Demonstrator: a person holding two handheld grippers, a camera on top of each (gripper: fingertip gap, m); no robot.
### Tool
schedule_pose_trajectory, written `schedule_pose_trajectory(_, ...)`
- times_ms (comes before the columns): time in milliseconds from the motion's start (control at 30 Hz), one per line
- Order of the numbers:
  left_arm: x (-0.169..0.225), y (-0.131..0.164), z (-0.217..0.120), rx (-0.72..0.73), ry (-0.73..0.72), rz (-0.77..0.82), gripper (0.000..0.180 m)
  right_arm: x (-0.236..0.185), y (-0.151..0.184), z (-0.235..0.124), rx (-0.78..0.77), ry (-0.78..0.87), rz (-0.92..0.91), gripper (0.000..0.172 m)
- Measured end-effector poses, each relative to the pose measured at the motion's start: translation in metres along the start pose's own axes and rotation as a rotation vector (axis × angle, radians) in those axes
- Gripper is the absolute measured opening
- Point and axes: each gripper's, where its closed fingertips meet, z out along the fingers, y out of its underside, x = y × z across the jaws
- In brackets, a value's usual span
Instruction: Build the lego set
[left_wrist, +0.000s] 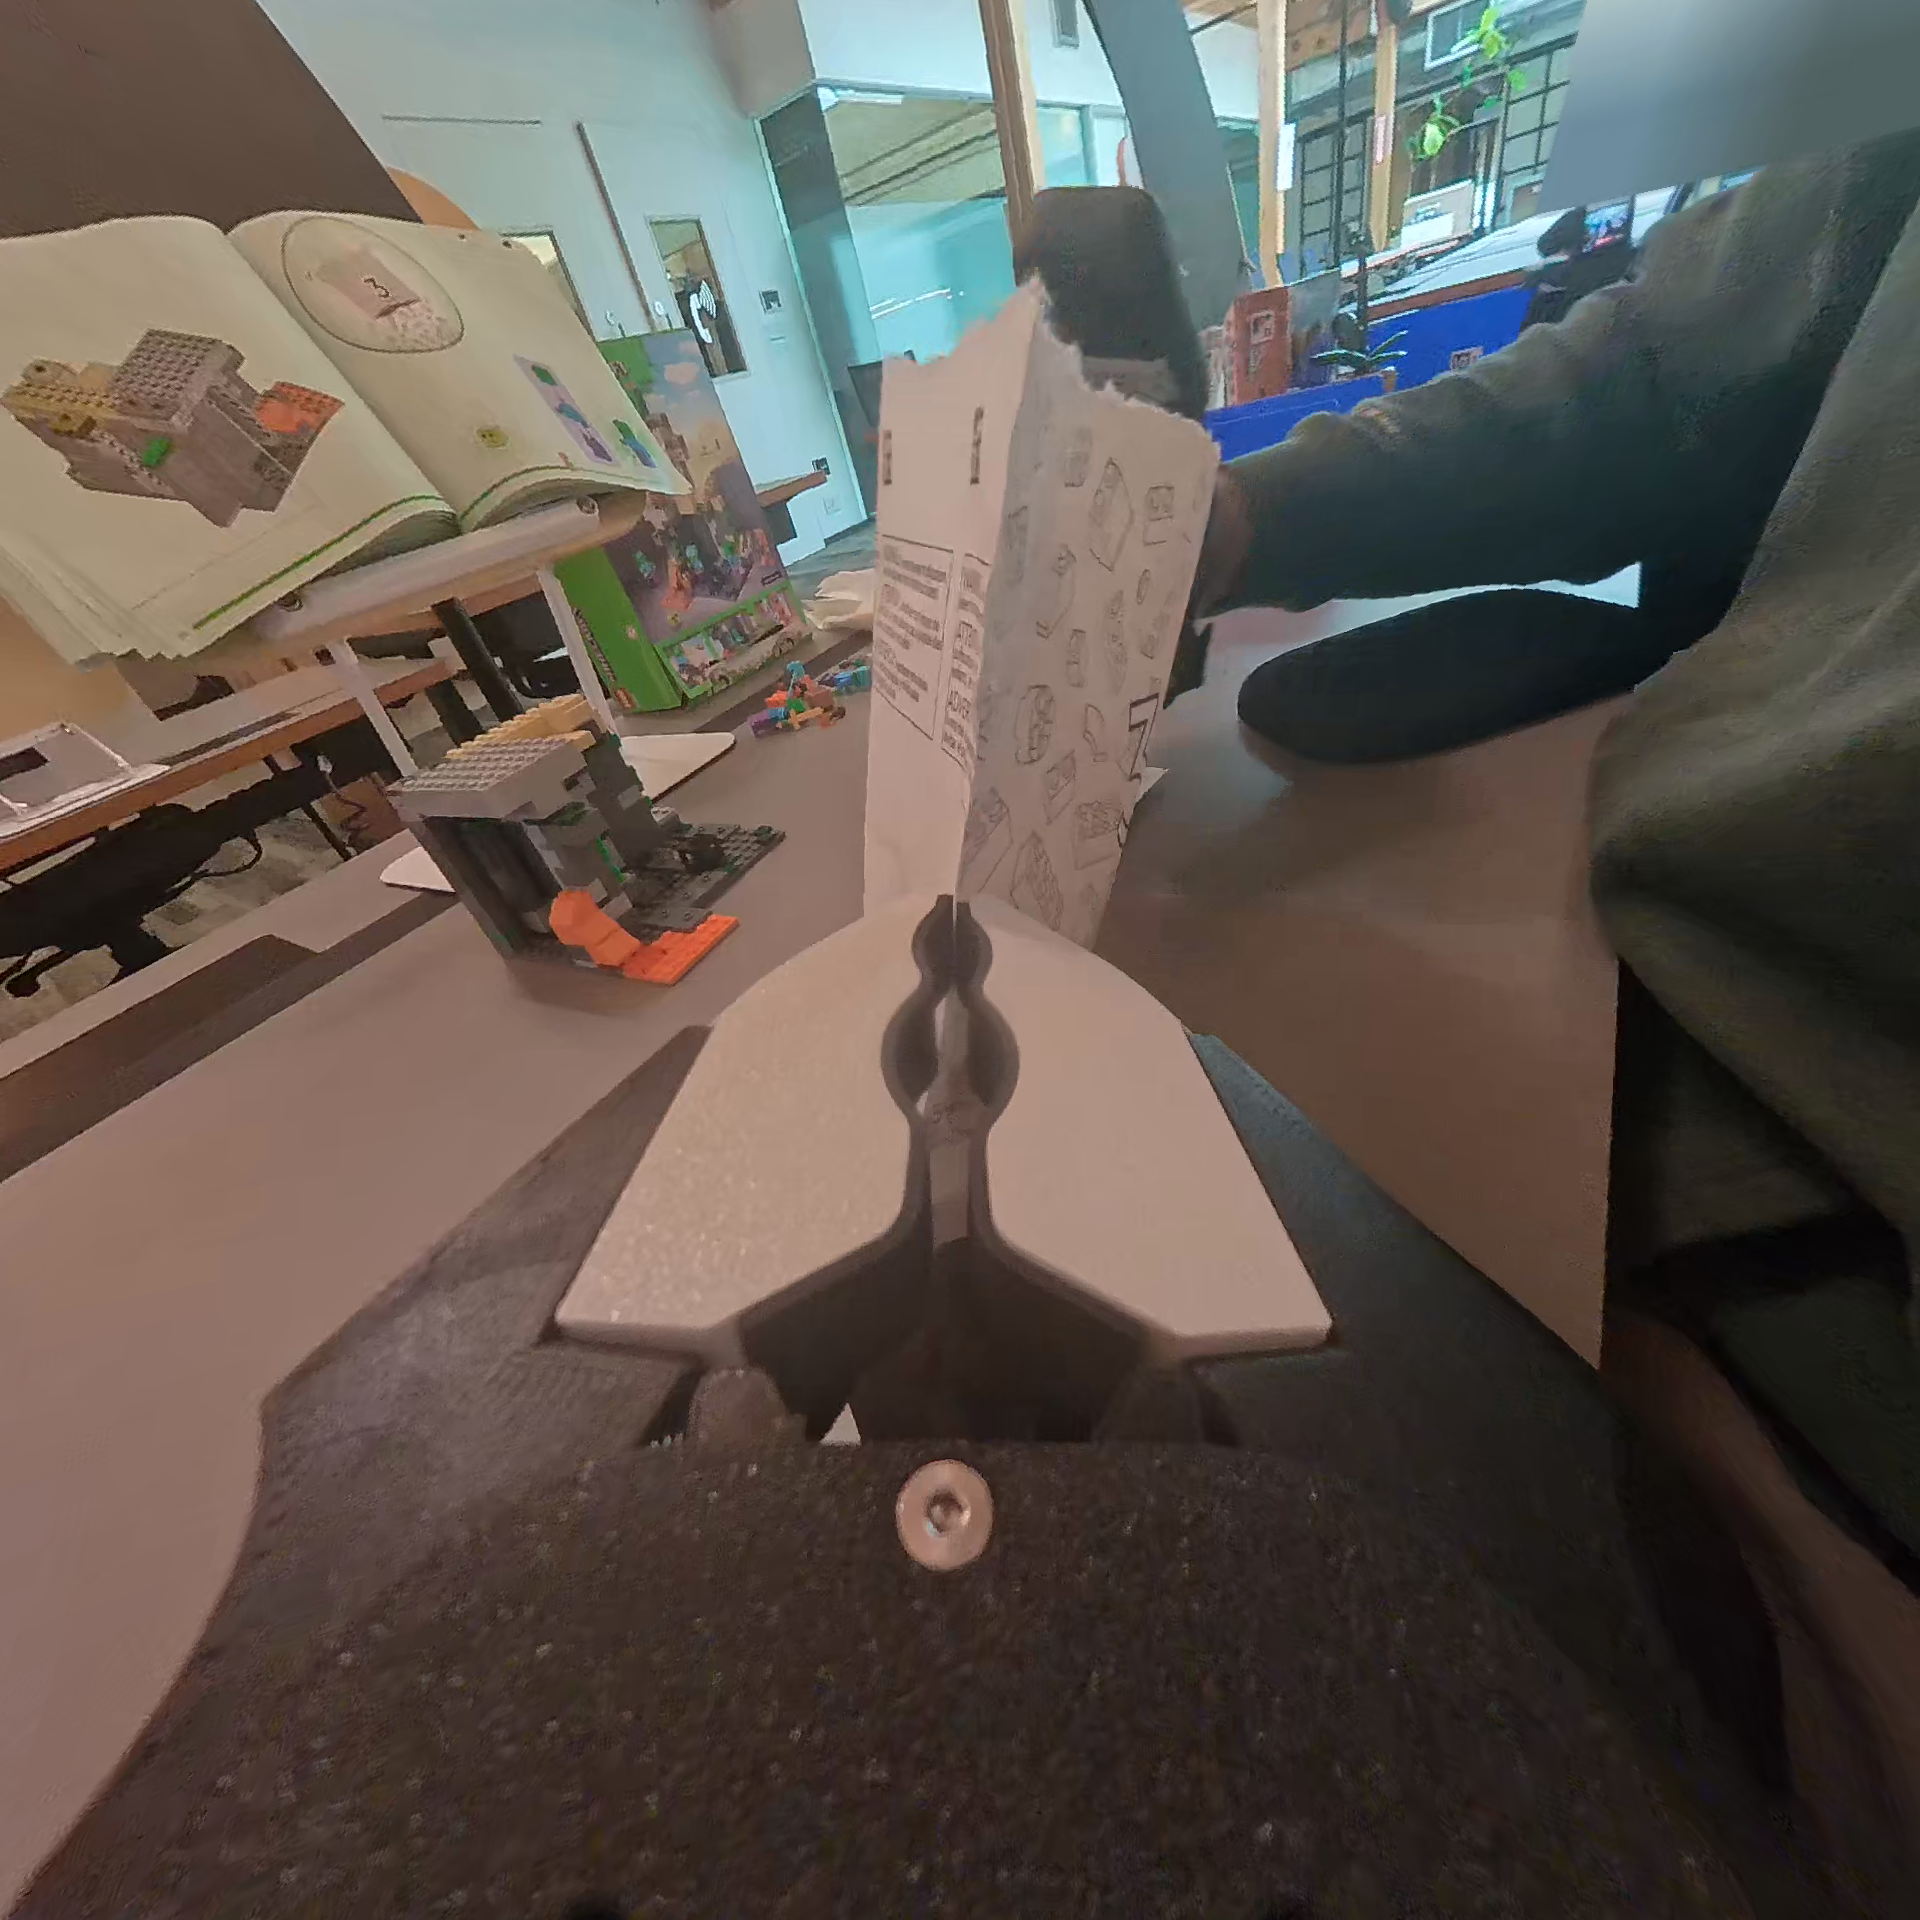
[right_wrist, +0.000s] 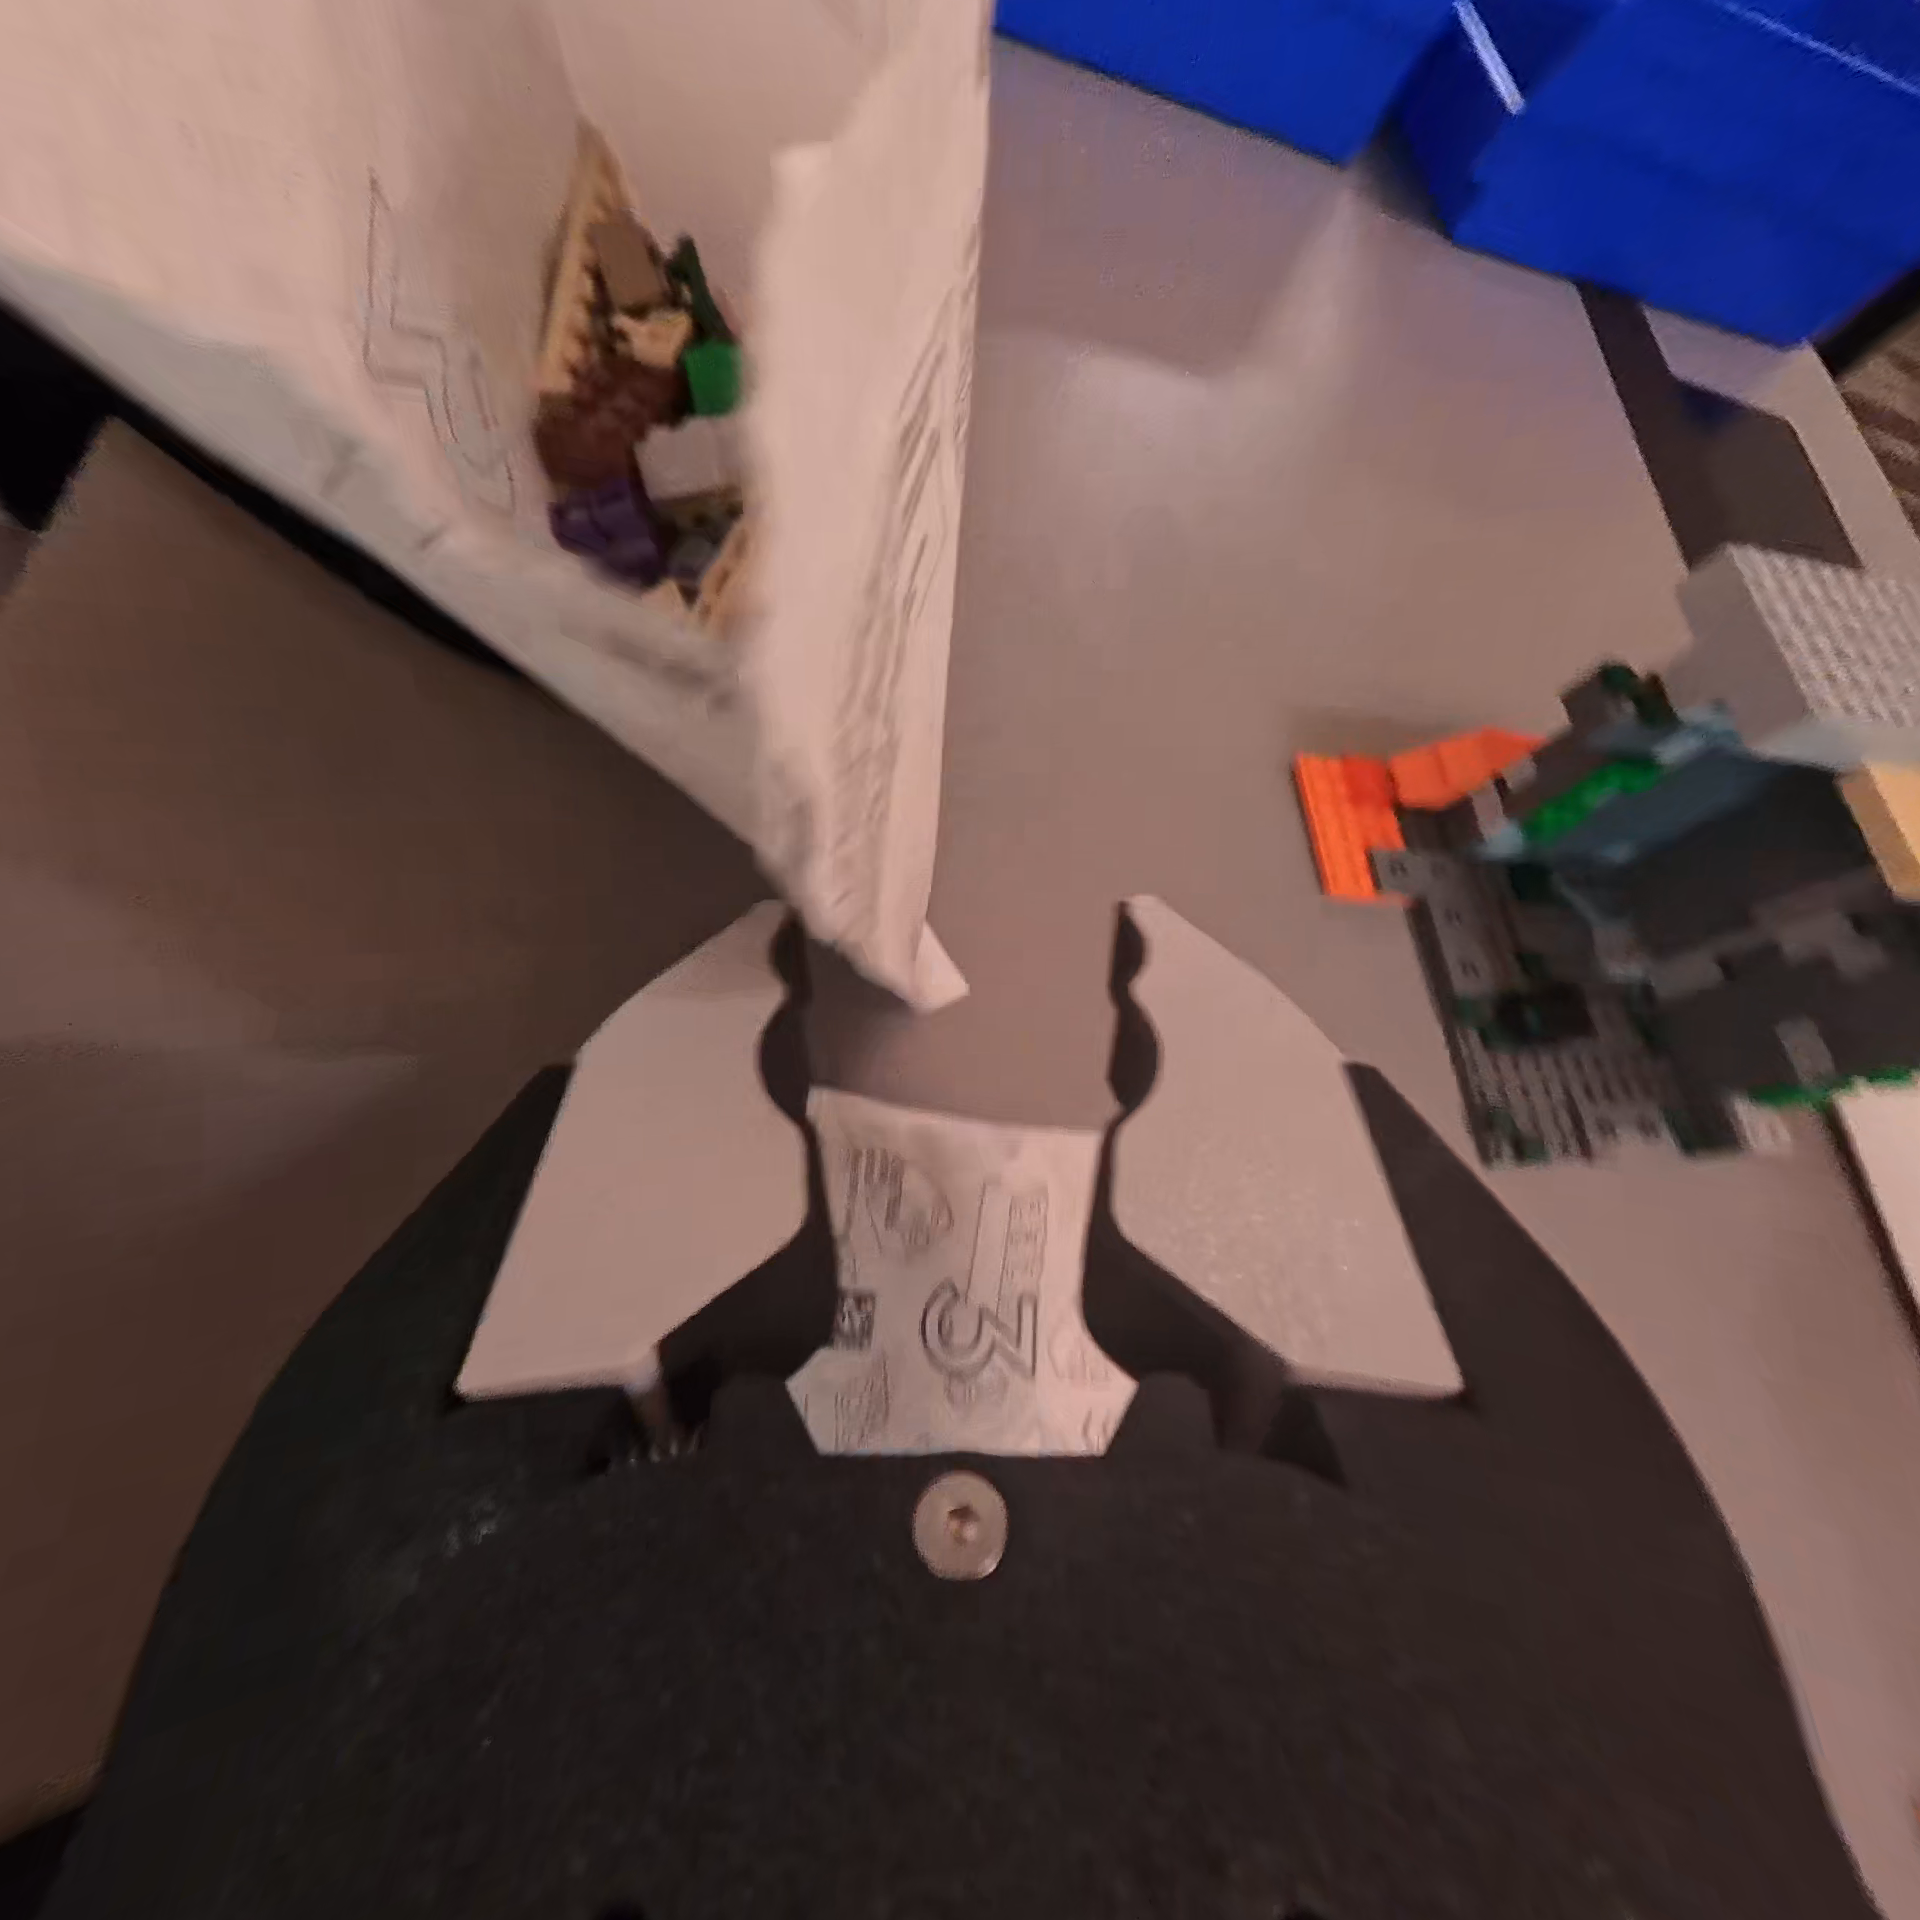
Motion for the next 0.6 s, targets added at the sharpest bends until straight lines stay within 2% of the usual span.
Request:
schedule_pose_trajectory(133, -0.011, 0.002, -0.008, -0.029, -0.051, -0.068, 0.0, -0.01, -0.019, 0.012, 0.037, -0.066, -0.14, 0.005)
schedule_pose_trajectory(267, -0.031, 0.002, -0.026, -0.13, -0.148, -0.101, 0.012, -0.005, -0.029, 0.009, 0.065, -0.097, -0.105, 0.004)
schedule_pose_trajectory(333, -0.052, -0.003, -0.05, -0.202, -0.251, -0.07, 0.017, 0.001, -0.031, 0.006, 0.07, -0.106, -0.08, 0.004)
schedule_pose_trajectory(433, -0.1, -0.005, -0.118, -0.397, -0.45, 0.004, 0.023, 0.007, -0.03, 0.002, 0.065, -0.127, -0.019, 0.004)
schedule_pose_trajectory(500, -0.135, 0.005, -0.178, -0.61, -0.562, 0.075, 0.031, 0.01, -0.026, 0.0, 0.052, -0.127, -0.003, 0.003)
schedule_pose_trajectory(533, -0.151, 0.015, -0.209, -0.733, -0.597, 0.116, 0.033, 0.011, -0.023, 0.0, 0.032, -0.128, 0.0, 0.003)
schedule_pose_trajectory(600, -0.173, 0.043, -0.258, -0.945, -0.566, 0.157, 0.034, 0.011, -0.02, 0.0, 0.02, -0.129, 0.001, 0.003)
